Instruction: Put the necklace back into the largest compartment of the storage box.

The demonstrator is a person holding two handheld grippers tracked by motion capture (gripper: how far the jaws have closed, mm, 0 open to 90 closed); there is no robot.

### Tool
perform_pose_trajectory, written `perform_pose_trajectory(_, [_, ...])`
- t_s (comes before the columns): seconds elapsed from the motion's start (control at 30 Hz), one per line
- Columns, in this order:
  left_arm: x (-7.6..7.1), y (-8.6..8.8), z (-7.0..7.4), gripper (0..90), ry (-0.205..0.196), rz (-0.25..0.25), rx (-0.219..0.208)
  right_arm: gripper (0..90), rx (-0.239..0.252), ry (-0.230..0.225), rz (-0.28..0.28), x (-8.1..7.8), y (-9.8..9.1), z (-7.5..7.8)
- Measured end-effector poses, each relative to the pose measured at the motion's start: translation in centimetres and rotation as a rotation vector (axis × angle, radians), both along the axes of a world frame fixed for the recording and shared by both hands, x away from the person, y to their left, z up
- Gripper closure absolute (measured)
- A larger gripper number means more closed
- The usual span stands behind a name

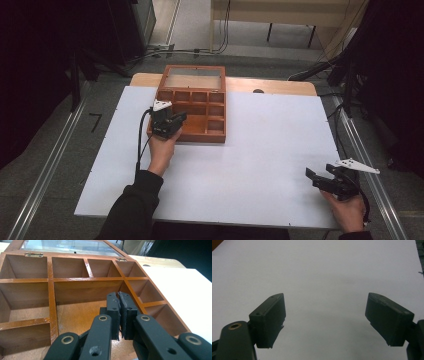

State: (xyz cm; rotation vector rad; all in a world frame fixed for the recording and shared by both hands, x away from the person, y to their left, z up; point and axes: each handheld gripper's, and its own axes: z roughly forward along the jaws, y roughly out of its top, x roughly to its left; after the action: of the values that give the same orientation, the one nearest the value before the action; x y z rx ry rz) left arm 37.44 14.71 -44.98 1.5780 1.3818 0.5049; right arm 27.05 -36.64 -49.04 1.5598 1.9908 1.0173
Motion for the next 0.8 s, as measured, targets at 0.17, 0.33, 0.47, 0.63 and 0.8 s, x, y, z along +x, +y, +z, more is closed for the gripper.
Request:
perform_pose_trajectory(0.17, [0.6,0.0,-0.2,87.7,0.003,0.014,0.003,15.0,0.001,0.001,0.001,0.0,0.0,0.0])
perform_pose_trajectory(0.33, [1.3,0.0,-0.4,87.7,0.007,0.031,0.011,15.0,0.000,0.000,0.002,0.0,0.0,0.0])
perform_pose_trajectory(0.47, [1.7,0.0,-0.6,87.6,0.012,0.043,0.009,15.0,0.002,0.000,0.003,0.0,0.0,0.0])
perform_pose_trajectory(0.63, [2.3,0.2,-0.7,68.6,0.035,0.035,-0.019,15.0,0.001,0.002,0.001,0.0,0.0,0.0])
perform_pose_trajectory(0.8, [2.4,0.3,-0.7,49.8,0.048,0.049,-0.026,15.0,0.002,0.002,0.003,0.0,0.0,0.0])
